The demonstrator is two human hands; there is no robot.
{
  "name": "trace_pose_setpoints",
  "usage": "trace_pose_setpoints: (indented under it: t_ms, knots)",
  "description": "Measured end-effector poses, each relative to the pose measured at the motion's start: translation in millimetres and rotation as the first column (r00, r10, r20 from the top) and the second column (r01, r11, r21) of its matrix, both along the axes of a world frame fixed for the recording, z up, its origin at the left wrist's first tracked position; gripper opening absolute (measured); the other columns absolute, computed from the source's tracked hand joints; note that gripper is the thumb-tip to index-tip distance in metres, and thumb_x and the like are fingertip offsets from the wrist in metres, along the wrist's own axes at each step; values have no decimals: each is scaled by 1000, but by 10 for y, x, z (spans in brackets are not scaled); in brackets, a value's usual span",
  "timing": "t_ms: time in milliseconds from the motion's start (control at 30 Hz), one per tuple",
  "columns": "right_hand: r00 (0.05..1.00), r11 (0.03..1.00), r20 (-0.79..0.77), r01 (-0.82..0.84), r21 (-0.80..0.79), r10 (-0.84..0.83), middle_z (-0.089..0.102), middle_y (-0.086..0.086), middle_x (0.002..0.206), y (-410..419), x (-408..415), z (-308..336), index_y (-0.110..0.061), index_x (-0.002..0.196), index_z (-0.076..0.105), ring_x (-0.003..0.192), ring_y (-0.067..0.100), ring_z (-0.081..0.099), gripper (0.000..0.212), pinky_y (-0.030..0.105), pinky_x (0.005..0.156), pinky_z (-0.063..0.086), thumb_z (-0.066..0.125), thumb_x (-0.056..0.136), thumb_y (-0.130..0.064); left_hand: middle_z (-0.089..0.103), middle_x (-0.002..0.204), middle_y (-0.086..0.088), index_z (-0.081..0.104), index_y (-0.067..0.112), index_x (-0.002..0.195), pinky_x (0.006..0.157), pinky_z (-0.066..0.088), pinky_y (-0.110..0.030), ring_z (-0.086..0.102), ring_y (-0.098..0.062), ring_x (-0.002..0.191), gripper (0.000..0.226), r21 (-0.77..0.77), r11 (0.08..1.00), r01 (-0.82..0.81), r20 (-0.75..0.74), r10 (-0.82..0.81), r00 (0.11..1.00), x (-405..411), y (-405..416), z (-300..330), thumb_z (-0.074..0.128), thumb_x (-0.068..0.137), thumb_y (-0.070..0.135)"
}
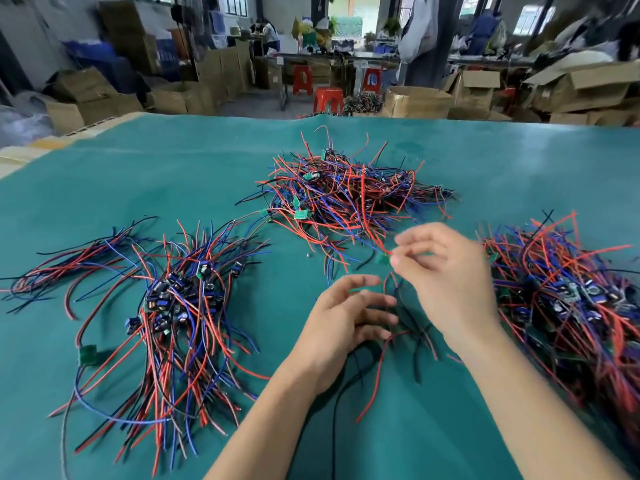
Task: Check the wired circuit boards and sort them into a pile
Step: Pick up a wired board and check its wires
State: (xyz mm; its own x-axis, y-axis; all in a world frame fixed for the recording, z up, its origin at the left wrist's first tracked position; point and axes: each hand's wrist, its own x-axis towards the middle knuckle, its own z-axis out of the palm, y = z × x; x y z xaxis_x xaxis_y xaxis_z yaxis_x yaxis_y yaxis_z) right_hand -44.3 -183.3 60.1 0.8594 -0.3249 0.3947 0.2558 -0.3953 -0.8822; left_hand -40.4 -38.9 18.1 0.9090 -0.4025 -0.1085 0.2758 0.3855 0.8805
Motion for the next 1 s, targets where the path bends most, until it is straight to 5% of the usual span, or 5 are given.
trace_pose_setpoints:
  t_ms: [167, 433, 667, 767, 1000]
  knots:
    - [988, 981, -54, -135, 137, 144, 76, 3, 82, -4, -166, -116, -17, 83, 71, 74, 11, 73, 31, 15, 67, 54, 75, 77, 12, 71, 85, -17, 62, 10, 99, 56, 54, -24, 67, -22, 64, 25, -22, 999, -31, -34, 30, 999, 1, -12, 22, 42, 107, 23]
    - [983, 950, -47, -160, 269, 179, 77, 9, 81, -52, -168, -141, -22, 77, 75, 86, 24, 77, 31, 25, 78, 60, 75, 67, 7, 71, 90, -16, 68, 2, 101, 62, 53, -20, 66, -15, 67, 12, -5, 1000, -21, 10, 21, 1000, 19, 11, -34, 58, 95, 2]
    - [980, 945, -54, -168, 280, 190, 77, 6, 82, -39, -168, -157, -26, 79, 75, 83, 23, 76, 31, 26, 77, 61, 74, 63, 0, 72, 91, -13, 66, 1, 110, 65, 55, -21, 69, -15, 72, 23, -47, 998, -39, -6, 39, 999, 13, 28, -32, 65, 88, 7]
    - [979, 940, -61, -169, 298, 195, 77, 6, 83, -47, -160, -184, -20, 78, 74, 81, 22, 76, 34, 25, 73, 58, 75, 67, 12, 71, 88, -13, 68, -1, 107, 65, 55, -21, 68, -15, 70, 28, -69, 996, -59, 5, 59, 998, 9, 32, -29, 69, 80, 5]
    - [949, 947, -114, -272, 170, 293, 79, 2, 93, -81, -180, -186, -18, 84, 76, 90, 19, 77, 36, 32, 90, 59, 82, 67, 12, 66, 81, -12, 74, 4, 100, 61, 53, -20, 61, -13, 65, 15, -44, 997, -55, -39, 53, 998, 19, 49, -22, 63, 90, 8]
